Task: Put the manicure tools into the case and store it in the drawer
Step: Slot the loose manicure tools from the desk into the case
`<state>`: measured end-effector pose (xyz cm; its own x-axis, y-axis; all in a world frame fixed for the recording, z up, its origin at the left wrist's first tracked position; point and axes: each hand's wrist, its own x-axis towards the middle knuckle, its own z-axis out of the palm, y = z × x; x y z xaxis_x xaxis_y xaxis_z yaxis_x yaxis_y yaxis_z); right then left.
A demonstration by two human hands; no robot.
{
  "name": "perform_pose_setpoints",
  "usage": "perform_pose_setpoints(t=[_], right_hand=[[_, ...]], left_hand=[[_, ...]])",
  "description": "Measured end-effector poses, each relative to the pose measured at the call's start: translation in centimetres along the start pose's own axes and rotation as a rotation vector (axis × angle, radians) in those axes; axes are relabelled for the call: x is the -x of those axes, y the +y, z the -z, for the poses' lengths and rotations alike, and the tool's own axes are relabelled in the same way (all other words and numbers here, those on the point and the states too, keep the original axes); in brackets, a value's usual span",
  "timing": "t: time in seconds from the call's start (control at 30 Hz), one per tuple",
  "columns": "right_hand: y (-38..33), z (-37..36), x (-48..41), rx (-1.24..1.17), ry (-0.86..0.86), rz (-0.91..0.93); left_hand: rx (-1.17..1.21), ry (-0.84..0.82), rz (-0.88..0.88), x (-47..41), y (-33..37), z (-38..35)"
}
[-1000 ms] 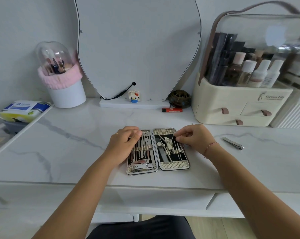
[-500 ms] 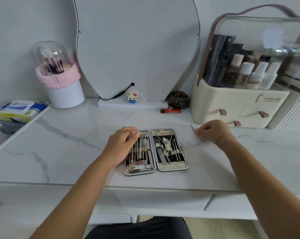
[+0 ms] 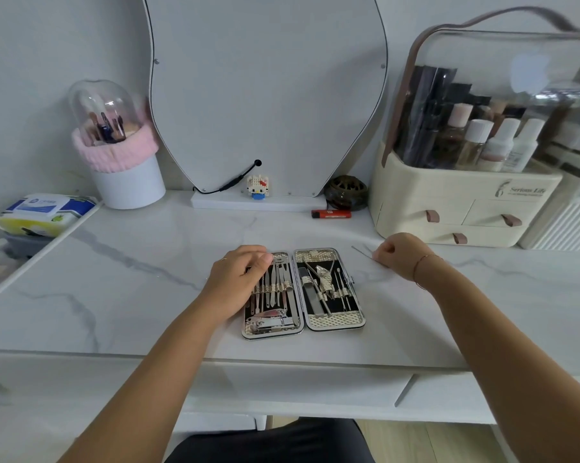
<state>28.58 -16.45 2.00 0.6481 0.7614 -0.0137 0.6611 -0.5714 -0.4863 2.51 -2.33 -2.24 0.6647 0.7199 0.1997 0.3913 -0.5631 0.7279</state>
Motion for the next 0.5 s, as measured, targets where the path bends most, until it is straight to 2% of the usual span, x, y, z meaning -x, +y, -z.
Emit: perform_pose_setpoints(t=[0.07, 0.1, 0.17, 0.23, 0.37, 0.5], right_hand=[[0.3, 0.0, 0.3, -0.116, 0.042, 0.041], [0.3, 0.0, 0.5, -0.248, 0.041, 0.055], [-0.3, 0.0, 1.2, -0.547, -0.04, 0.061], [-0.9, -0.3, 1.7, -0.711, -0.14, 0.07], [-2.4, -1.3, 2.0, -0.813, -0.262, 0.072], [-3.0, -2.0, 1.9, -0.768, -0.243, 0.075]], left_hand=[[0.003, 0.003, -0.001, 0.0, 0.0, 0.0], [0.006, 0.004, -0.001, 0.0, 0.0, 0.0], [0.012, 0.005, 0.002, 0.1, 0.0, 0.0], [0.013, 0.006, 0.004, 0.1, 0.1, 0.0], [0.012, 0.002, -0.001, 0.2, 0.2, 0.1], [0.016, 0.002, 0.006, 0.1, 0.1, 0.0]])
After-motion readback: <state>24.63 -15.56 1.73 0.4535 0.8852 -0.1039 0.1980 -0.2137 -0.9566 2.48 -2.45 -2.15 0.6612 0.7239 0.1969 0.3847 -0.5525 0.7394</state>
